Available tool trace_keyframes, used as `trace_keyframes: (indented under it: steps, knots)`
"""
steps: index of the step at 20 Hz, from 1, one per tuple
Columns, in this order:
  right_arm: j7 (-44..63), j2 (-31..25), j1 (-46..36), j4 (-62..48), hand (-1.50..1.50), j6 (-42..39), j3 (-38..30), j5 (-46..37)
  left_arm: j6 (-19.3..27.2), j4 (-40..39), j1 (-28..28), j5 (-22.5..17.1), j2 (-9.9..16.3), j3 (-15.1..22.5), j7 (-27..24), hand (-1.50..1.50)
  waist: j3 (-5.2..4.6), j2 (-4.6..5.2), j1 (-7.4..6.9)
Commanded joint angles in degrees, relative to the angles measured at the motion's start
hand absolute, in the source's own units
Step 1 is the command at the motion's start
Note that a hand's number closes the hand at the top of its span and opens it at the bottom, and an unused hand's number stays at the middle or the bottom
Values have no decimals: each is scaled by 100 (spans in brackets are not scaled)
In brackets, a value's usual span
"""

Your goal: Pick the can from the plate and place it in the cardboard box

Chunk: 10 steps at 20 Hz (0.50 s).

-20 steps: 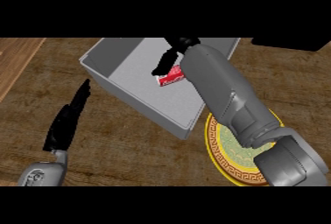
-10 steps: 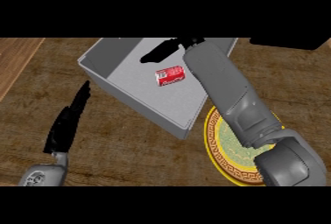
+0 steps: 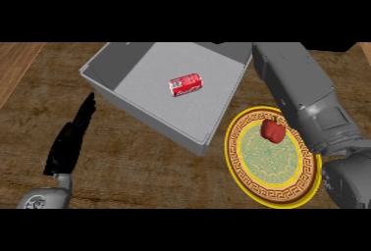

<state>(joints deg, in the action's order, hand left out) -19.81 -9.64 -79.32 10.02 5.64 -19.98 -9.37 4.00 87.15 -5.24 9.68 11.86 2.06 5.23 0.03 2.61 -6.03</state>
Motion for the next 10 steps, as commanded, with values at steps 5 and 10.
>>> trace_keyframes:
  steps: [5,10]
  knots:
    - [-200,-1105,330,-91,-150,-751,-433,345,-2,-90,-48,24,-51,27,-27,0,12,61,29]
    - [-433,-1665,586,-132,-150,-1412,-358,242,-16,-54,31,30,40,-47,-134,0,20,90,-44]
